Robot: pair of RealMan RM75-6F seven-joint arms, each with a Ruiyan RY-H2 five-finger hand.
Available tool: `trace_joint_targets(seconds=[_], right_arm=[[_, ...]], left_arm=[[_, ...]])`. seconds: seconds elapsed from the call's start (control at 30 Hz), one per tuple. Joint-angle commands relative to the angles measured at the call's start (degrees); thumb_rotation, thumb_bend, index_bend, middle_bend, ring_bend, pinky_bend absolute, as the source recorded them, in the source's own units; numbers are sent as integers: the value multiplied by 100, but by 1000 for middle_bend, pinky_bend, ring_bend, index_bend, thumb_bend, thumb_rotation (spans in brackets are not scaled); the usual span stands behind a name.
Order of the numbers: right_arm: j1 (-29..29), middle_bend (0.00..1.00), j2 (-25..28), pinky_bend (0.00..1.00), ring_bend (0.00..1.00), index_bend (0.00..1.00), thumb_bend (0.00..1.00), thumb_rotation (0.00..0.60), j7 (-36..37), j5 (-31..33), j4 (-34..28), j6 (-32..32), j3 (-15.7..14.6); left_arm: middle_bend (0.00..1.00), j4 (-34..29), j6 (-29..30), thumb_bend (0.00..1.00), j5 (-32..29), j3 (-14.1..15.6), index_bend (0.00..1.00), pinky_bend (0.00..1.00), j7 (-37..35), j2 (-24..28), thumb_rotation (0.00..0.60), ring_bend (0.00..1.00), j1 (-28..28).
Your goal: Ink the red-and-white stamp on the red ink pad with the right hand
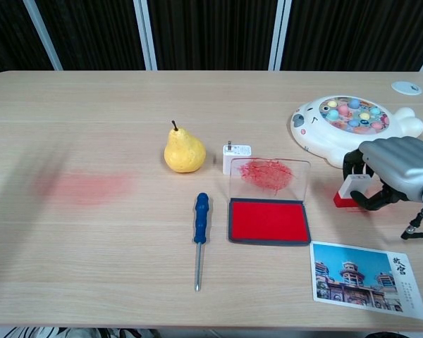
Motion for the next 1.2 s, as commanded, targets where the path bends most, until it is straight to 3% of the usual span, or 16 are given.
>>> trace_joint_targets(seconds=[0.03,0.43,1.2], right_arm=[[-1,481,-2,440,388,692,503,600,-26,19,-2,-13,13],[-22,445,1,421,369,639,476,600,-144,73,-6,-55,12],[-38,337,45,397,310,405,416,600,-340,242,-152,-98,45]], left_arm=[[0,0,-7,0,-4,-1,0,0,0,2,600,0,-3],[0,-4,-11,0,-4,-1,0,0,0,6,600,0,-3],[0,-29,-38,0,-21,6,0,0,2,40,600,0,-3]])
